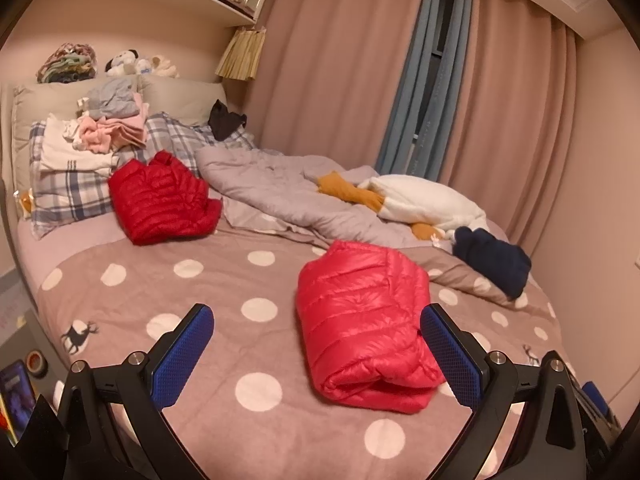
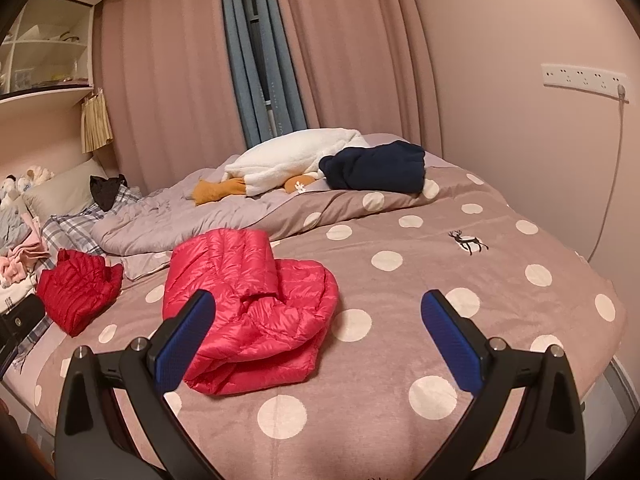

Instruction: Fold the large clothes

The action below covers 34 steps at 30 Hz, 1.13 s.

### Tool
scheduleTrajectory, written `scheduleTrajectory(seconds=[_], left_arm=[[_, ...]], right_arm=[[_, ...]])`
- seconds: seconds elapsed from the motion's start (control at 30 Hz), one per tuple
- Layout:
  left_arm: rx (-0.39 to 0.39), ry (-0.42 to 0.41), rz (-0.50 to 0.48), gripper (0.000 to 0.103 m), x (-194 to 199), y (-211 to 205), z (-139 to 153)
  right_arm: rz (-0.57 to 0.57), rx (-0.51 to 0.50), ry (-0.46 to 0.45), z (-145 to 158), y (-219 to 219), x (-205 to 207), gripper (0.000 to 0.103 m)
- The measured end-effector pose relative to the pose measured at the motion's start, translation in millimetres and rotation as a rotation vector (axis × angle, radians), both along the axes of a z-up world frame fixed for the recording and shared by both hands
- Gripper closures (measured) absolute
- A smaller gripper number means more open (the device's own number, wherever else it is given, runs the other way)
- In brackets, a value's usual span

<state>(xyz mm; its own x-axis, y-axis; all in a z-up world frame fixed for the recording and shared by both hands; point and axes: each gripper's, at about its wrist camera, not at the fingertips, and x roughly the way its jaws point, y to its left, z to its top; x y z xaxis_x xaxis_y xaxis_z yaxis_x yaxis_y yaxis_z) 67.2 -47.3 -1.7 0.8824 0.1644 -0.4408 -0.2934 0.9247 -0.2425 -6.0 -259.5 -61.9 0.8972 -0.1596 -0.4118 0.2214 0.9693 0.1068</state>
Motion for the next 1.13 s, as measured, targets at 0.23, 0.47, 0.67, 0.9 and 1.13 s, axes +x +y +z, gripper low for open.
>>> scheduleTrajectory(seconds=[0.23,0.47,0.67,0.9,1.13], left_arm=[[0.003,0.013,-0.010,0.001,3,-1,-1],[0.010,0.023,0.006,0.001,3,-3,-3],[0.010,0.021,0.002,0.001,3,-4,-3],[-0.017,0.013,-0.015,0.001,3,-1,-4],[-0.032,0.008,-0.016,0.001,3,1,-3]], right_arm=[[-0.022,0.014,0.012,-2,-7,3,0.000],[-0.015,0.015,0.008,-1,-11,1,0.000],[-0.038,0.027,0.021,-3,-20,6,0.000],[-0.048,0.030,0.032,-5,-24,8,0.000],[-0.040,0.024,0.043,-6,-24,11,0.000]])
